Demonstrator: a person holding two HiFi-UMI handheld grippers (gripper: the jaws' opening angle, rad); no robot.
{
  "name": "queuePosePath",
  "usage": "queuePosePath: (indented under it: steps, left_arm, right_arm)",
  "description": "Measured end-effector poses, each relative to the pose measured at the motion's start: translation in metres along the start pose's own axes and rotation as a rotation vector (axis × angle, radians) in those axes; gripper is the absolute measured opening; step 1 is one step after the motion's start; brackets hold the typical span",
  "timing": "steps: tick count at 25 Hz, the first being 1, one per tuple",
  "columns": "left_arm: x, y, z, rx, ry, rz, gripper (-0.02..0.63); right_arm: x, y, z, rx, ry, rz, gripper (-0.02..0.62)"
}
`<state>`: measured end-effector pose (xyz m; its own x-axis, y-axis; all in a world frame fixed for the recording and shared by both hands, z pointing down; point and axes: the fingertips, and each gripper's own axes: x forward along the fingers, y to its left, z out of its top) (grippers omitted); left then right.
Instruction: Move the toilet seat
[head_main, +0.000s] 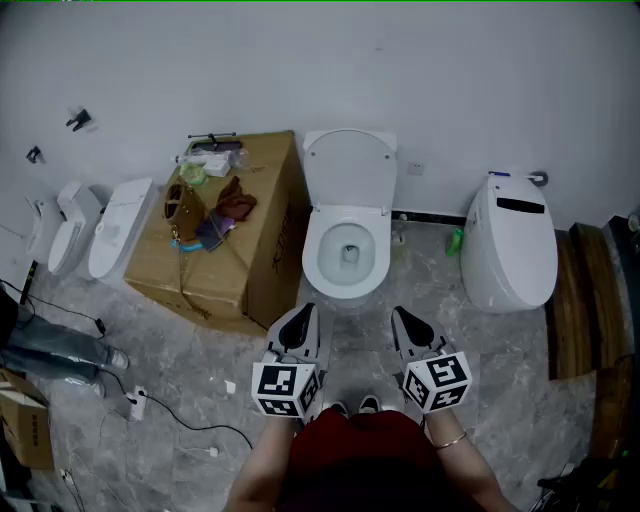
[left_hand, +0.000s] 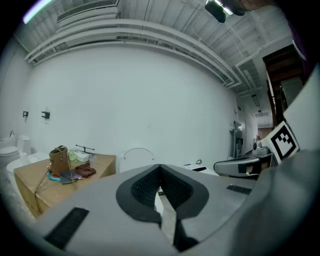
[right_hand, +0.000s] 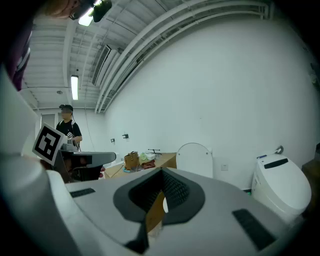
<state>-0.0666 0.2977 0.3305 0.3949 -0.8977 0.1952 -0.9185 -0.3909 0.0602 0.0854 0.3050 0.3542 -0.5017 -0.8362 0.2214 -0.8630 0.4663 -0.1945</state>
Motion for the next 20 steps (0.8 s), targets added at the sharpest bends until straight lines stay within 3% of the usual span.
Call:
queuePosePath:
  steps: [7,20]
  left_arm:
    - [0.002,-0.005,-0.005,-0.01,0.006,0.016,0.026]
    - [0.008,-0.004,-0.013,-0.036,0.04,0.06,0.028]
  right_arm:
    - [-0.002,-0.01,0.007,-0.032,-0.015,-0.005,0.015]
    - [-0.002,-0.037,0.001,0.069,-0.008,-0.008,0.016]
